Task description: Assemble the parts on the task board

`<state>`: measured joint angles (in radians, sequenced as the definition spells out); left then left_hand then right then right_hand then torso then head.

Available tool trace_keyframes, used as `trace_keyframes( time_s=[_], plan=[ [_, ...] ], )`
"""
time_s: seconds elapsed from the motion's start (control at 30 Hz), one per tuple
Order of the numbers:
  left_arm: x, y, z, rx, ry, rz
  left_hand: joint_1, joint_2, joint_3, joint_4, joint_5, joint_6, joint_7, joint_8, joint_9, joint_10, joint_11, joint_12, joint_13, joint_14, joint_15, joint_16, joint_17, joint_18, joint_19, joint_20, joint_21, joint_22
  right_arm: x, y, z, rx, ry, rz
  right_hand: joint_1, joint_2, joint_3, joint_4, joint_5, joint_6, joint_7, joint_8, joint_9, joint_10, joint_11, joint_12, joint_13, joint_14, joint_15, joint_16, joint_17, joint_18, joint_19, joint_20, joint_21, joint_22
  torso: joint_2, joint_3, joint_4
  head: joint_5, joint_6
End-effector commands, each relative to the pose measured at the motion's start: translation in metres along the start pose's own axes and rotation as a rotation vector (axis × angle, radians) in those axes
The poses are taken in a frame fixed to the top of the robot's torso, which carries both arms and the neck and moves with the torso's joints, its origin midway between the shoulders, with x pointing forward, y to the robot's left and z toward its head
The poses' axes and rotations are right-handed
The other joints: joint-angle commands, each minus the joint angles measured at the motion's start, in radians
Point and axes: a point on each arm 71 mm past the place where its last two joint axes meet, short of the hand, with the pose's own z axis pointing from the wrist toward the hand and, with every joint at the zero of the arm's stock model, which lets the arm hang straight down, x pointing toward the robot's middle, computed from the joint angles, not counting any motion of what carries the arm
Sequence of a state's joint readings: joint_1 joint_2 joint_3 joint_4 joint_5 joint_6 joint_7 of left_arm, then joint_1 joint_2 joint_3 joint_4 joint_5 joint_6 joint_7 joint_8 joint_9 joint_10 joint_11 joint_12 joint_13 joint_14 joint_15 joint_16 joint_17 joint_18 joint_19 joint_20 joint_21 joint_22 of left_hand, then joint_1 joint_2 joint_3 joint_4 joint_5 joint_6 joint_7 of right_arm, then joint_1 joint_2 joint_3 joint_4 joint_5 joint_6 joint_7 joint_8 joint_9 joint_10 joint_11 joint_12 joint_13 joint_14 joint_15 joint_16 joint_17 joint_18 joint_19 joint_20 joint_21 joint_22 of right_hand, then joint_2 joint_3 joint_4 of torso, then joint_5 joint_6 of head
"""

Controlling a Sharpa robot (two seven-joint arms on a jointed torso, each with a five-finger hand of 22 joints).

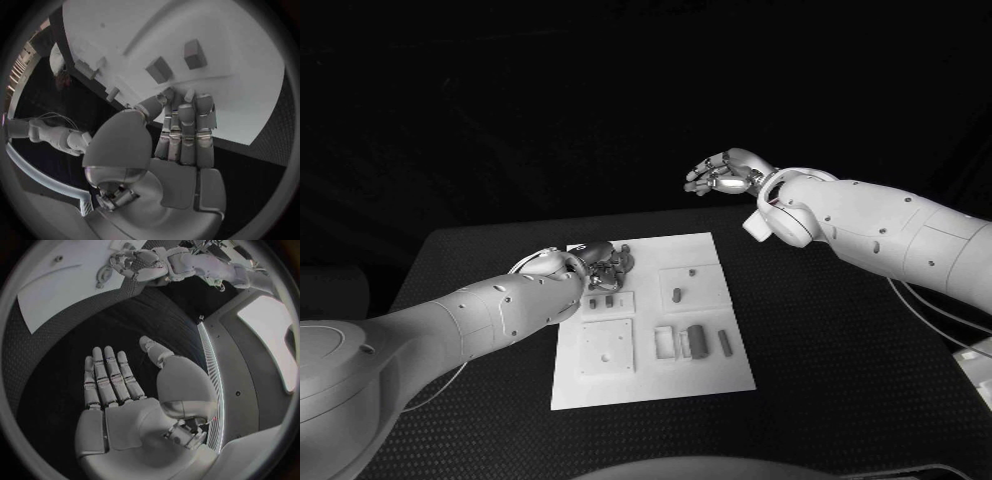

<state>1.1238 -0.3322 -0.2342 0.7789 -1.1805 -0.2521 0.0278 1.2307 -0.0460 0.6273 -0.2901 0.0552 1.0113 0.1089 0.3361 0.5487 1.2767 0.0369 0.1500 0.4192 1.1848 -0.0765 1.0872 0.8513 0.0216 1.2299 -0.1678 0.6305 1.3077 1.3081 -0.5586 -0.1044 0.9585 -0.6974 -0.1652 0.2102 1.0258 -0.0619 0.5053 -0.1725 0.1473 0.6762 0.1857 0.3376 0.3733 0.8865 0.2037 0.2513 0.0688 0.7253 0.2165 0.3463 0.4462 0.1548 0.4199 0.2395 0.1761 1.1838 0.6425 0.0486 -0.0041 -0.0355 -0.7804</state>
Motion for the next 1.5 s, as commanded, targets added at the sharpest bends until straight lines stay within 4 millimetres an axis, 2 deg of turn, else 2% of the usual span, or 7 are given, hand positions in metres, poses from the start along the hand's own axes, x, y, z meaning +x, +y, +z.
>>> trace_keyframes(
  time_s=[0.03,0.57,0.93,1.03,1.2,1.5],
  plan=[
    [-0.003,-0.001,-0.001,0.001,-0.028,-0.106,-0.014,0.007,0.0,0.004,0.005,0.012,0.006,0.003,0.0,0.007,0.0,0.002,-0.002,0.008,0.003,0.002,-0.001,0.096,0.007,0.001,0.002,0.02,0.0,0.0,-0.001,-0.009,0.013,-0.004,0.002,-0.002,-0.004,-0.003,0.0,-0.003,0.04,0.007,-0.002,0.007,0.002,-0.006,0.0,0.009,0.0,-0.003,0.001,-0.004,0.008,-0.002,-0.006,0.001,0.0,0.0003,0.0001,0.002,0.001],
    [-0.02,0.005,-0.009,0.002,0.033,-0.231,-0.023,0.012,0.001,0.005,0.005,0.016,0.004,0.003,0.001,0.011,-0.001,-0.002,-0.001,0.006,0.002,-0.001,-0.003,0.094,0.005,0.0,0.001,0.02,-0.002,-0.002,-0.003,-0.004,0.011,-0.004,0.002,-0.003,-0.004,-0.003,0.0,-0.004,0.04,0.007,-0.002,0.007,0.001,-0.007,0.0,0.009,0.0,-0.004,0.001,-0.004,0.008,-0.002,-0.007,0.002,-0.001,-0.0001,0.0005,0.008,0.006],
    [-0.037,0.031,-0.022,-0.038,0.074,-0.138,-0.024,0.016,0.002,0.003,0.007,0.016,0.004,0.002,0.001,0.011,-0.001,-0.005,-0.001,0.005,0.002,-0.001,-0.004,0.094,0.004,-0.001,0.001,0.02,-0.005,-0.004,-0.005,0.0,0.007,-0.005,0.001,-0.003,-0.005,-0.003,0.001,-0.003,0.04,0.008,-0.003,0.007,0.001,-0.007,0.0,0.009,0.0,-0.004,0.001,-0.004,0.009,-0.002,-0.008,0.003,-0.001,0.0003,0.0005,0.011,0.006],
    [-0.039,0.037,-0.024,-0.048,0.07,-0.13,-0.024,0.015,0.003,0.002,0.009,0.016,0.004,0.002,0.001,0.012,-0.001,-0.006,-0.001,0.004,0.002,-0.001,-0.004,0.094,0.004,-0.001,0.001,0.021,-0.006,-0.005,-0.005,0.001,0.006,-0.005,0.001,-0.003,-0.005,-0.003,0.001,-0.003,0.039,0.008,-0.003,0.007,0.001,-0.007,0.0,0.009,0.0,-0.004,0.001,-0.004,0.009,-0.002,-0.008,0.003,0.0,-0.0002,0.0017,0.01,0.006],
    [-0.041,0.045,-0.025,-0.065,0.067,-0.12,-0.024,0.015,0.003,0.002,0.01,0.017,0.004,0.002,0.002,0.013,-0.001,-0.006,-0.001,0.005,0.001,-0.001,-0.004,0.093,0.004,-0.001,0.001,0.021,-0.006,-0.005,-0.006,0.0,0.006,-0.005,0.002,-0.004,-0.004,-0.003,0.001,-0.003,0.039,0.008,-0.003,0.007,0.001,-0.007,0.0,0.009,0.0,-0.004,0.001,-0.004,0.009,-0.002,-0.009,0.003,0.0,-0.0009,0.0001,0.012,0.005],
    [-0.036,0.041,-0.022,-0.055,0.068,-0.118,-0.025,0.015,0.004,0.002,0.011,0.017,0.003,0.002,0.002,0.014,-0.001,-0.007,0.0,0.005,0.001,-0.001,-0.004,0.093,0.004,-0.002,0.001,0.021,-0.004,-0.003,-0.004,-0.004,0.009,-0.004,0.002,-0.004,-0.004,-0.003,0.001,-0.003,0.039,0.008,-0.004,0.007,0.001,-0.008,0.0,0.009,0.0,-0.004,0.002,-0.004,0.009,-0.002,-0.01,0.004,0.001,-0.0005,-0.0019,0.014,0.003]
  ],
)
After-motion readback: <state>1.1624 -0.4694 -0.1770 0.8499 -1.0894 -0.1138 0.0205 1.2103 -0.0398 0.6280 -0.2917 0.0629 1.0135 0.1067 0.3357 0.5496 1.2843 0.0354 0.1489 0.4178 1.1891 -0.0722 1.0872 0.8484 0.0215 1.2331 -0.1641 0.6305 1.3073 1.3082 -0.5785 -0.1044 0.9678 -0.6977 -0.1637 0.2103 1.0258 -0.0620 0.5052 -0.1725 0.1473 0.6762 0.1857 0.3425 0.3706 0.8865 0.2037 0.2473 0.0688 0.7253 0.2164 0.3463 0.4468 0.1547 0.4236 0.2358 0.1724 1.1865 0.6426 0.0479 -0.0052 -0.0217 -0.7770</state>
